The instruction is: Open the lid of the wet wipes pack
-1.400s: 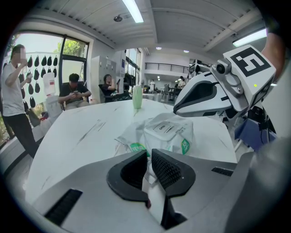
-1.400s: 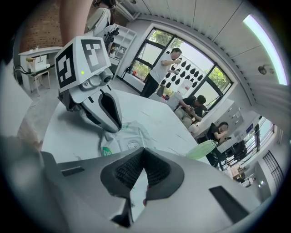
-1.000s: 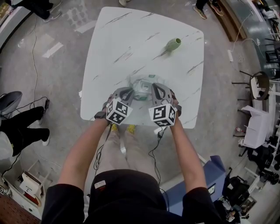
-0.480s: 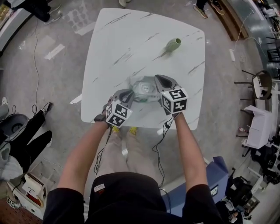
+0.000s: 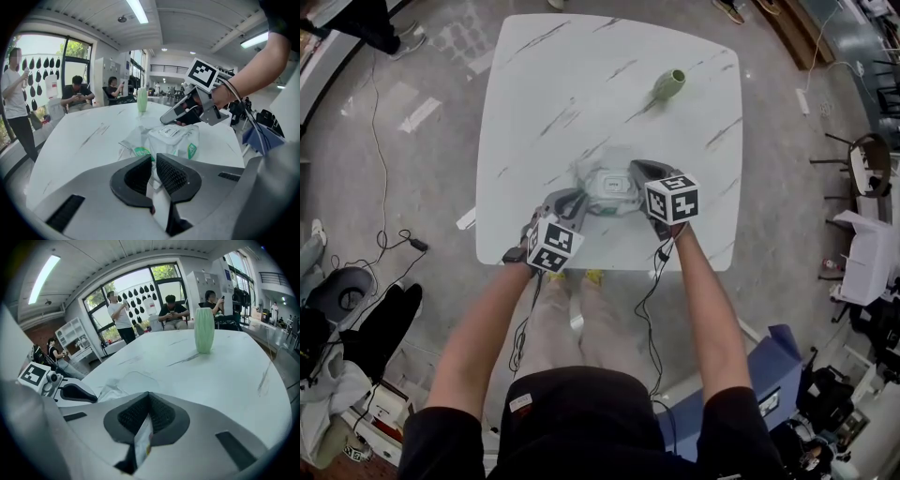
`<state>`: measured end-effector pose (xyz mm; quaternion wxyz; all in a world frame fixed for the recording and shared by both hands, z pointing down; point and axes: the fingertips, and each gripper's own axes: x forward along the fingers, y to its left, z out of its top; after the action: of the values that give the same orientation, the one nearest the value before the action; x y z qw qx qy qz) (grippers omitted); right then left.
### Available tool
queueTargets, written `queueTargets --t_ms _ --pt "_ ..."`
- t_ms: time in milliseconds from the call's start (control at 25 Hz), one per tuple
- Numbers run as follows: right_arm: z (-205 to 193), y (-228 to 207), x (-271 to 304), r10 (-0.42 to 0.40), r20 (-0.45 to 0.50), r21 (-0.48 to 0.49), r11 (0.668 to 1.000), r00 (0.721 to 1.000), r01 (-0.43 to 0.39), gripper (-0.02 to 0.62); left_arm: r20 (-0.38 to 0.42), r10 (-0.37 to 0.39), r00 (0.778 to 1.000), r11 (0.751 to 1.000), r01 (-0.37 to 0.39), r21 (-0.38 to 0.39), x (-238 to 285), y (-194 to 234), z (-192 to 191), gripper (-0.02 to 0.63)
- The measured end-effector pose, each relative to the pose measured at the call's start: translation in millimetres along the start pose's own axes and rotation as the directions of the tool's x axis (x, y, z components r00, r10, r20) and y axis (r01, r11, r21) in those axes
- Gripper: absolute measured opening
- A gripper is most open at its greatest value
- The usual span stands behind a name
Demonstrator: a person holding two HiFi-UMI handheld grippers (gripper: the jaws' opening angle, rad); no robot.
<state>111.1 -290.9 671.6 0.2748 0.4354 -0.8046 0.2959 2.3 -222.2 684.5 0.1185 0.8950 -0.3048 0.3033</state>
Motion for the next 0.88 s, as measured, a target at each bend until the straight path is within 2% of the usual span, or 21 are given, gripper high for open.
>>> queueTargets --t_ms 200,360,440,520,600,680,800,880 --pt "3 -5 4 -0.02 -0.041 0.018 1.0 0.999 0.021 0.0 0.001 -0.006 1.0 1.0 0.006 0.004 2 1 4 0.052" --pt "8 8 -29 -0.113 0.063 -0.022 0.993 0.992 0.114 0.0 -0.031 -0.05 0.998 0.998 0.048 -0.05 -4 1 -7 0.052" --pt "8 19 -70 -0.149 0.125 -0.023 0.988 0.981 0.153 0.0 -0.027 -0.059 0.998 0.998 0.059 0.009 -10 0 0 0.046" --pt "9 31 -114 -0.174 0.178 -0.014 0.984 0.969 0.179 0.002 0.001 -0.021 1.0 0.996 0.021 0.088 -25 5 18 0.029" --pt "6 40 -158 -0.213 0.226 0.018 0.977 0.951 0.214 0.002 0.05 -0.001 0.999 0.995 -0.004 0.096 -46 4 40 0.029" --pt "-7 50 -201 -0.27 0.266 0.086 0.963 0.925 0.256 0.002 0.08 -0.013 0.997 0.995 0.004 0.103 -74 -13 54 0.027" --pt "-26 69 -256 -0.36 0.308 0.206 0.929 0.881 0.308 0.002 0.116 -0.056 0.992 0.985 0.037 0.166 -122 -42 77 0.018" --pt "-28 80 -286 -0.399 0.33 0.261 0.91 0.855 0.324 0.002 0.156 -0.065 0.986 0.979 0.032 0.203 -151 -54 102 0.018"
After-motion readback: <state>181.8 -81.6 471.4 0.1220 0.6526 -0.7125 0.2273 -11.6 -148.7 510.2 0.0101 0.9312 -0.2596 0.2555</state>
